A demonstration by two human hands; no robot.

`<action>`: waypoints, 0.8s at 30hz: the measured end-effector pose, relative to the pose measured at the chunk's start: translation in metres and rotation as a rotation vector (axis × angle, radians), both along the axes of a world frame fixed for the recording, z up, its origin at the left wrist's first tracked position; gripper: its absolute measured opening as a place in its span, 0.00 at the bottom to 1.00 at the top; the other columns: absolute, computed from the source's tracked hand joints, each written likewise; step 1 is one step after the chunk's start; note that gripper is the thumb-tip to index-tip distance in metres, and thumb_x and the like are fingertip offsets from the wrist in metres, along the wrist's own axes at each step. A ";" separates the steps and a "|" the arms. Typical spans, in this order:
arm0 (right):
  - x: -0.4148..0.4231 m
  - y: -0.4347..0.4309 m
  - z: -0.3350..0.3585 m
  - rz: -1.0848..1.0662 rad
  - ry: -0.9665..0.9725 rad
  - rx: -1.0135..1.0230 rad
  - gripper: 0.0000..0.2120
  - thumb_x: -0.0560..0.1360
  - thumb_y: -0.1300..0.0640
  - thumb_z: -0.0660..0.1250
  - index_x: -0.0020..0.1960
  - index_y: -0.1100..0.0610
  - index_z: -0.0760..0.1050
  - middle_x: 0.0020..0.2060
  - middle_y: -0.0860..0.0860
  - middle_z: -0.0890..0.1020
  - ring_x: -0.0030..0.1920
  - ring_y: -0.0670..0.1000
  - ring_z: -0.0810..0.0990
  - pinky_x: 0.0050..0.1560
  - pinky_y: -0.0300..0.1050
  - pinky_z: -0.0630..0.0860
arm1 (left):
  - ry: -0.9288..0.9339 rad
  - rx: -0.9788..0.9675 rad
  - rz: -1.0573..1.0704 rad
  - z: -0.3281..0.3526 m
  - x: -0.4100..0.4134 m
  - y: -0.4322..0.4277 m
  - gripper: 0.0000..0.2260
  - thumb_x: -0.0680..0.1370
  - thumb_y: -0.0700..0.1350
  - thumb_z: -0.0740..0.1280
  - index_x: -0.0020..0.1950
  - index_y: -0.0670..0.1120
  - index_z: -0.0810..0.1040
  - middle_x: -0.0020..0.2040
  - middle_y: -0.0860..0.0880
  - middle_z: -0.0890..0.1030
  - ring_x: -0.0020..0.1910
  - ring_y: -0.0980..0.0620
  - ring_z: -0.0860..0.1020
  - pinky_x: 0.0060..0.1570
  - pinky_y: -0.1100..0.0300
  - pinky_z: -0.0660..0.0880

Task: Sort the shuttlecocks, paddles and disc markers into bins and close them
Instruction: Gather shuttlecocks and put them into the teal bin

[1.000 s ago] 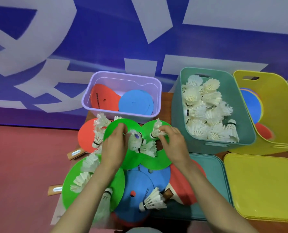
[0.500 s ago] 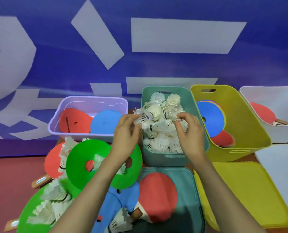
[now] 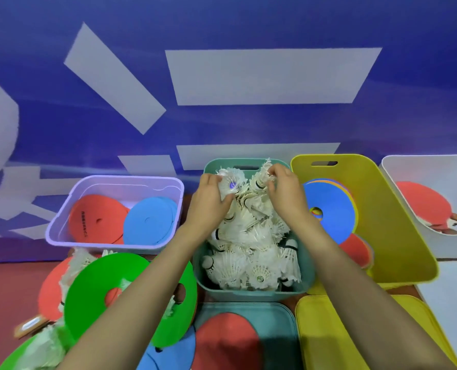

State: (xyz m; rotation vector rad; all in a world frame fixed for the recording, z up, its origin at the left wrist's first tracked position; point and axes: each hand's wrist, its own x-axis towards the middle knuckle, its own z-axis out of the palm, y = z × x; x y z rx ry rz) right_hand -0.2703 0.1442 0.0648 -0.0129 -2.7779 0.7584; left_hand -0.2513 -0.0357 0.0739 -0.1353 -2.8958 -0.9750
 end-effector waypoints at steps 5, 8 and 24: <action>-0.031 -0.004 -0.012 0.078 -0.058 0.216 0.12 0.77 0.65 0.58 0.59 0.61 0.70 0.55 0.58 0.73 0.55 0.60 0.73 0.45 0.52 0.71 | -0.009 -0.106 -0.005 -0.008 -0.044 0.012 0.18 0.79 0.45 0.63 0.66 0.40 0.67 0.65 0.43 0.68 0.58 0.41 0.73 0.56 0.51 0.70; -0.043 -0.004 -0.026 0.175 -0.184 0.361 0.14 0.76 0.66 0.59 0.60 0.59 0.71 0.56 0.56 0.73 0.58 0.59 0.72 0.47 0.51 0.73 | -0.038 -0.307 -0.060 -0.027 -0.064 0.018 0.15 0.79 0.40 0.60 0.65 0.38 0.68 0.64 0.42 0.69 0.62 0.42 0.71 0.56 0.50 0.70; -0.026 -0.002 -0.031 0.320 -0.376 0.369 0.16 0.81 0.53 0.55 0.64 0.58 0.70 0.61 0.55 0.74 0.61 0.56 0.72 0.55 0.48 0.70 | -0.457 -0.574 -0.224 -0.042 -0.069 0.023 0.22 0.80 0.40 0.52 0.75 0.50 0.59 0.64 0.39 0.73 0.61 0.38 0.73 0.56 0.50 0.72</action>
